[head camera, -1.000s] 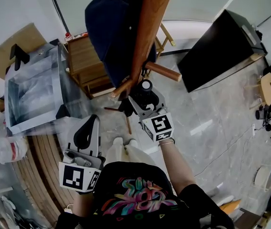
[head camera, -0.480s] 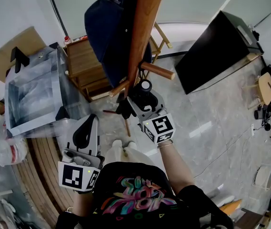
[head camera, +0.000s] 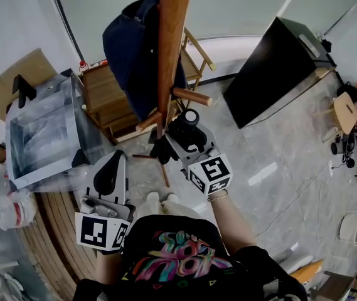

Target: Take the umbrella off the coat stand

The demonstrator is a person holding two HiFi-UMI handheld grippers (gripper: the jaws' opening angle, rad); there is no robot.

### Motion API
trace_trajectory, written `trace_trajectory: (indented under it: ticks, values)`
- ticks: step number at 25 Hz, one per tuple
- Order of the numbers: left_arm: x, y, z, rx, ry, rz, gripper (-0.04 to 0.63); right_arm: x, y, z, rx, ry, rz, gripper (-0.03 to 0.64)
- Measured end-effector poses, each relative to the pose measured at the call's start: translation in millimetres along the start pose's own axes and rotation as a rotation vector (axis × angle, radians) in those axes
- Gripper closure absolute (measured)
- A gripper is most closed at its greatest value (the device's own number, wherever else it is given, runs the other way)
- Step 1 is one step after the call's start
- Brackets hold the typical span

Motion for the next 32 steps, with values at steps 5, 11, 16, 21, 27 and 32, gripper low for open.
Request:
trace_trajectory:
  ticks: [5,11,16,21,27,32]
  values:
    - [-5,-6,1,-0.008,0.03,0.022,0.571,10,-22,-4,0.004,0.005,0.031,0.347]
    - [-12,-13,10,-0.021,0.075,0.045,0.571,27,-49,-7,0.011,0.021,0.07,0.347]
    - [-18,-19,16,-0.023,0.113,0.062,0.571,46,-68,-9,0.005,0.046,0.092,0.346]
    - [-28,-20,23,-0.015,0.166,0.076,0.571,69,-83,-10,0.025,0.082,0.113,0.347]
    - [-45,-16,38,0.006,0.246,0.08,0.571,107,-95,-6,0.004,0.146,0.133,0.347]
    - [-59,-12,54,0.022,0.327,0.076,0.571,140,-98,-4,0.025,0.239,0.128,0.344]
Point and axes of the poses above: the fingertips, and each gripper's own axes: x backward along the fingers, z to its right, y out of its underside, the point moved 8 cm from there along x, backward along the fingers, and after that the axes turned 7 degrees about z, right-handed, at the moved point
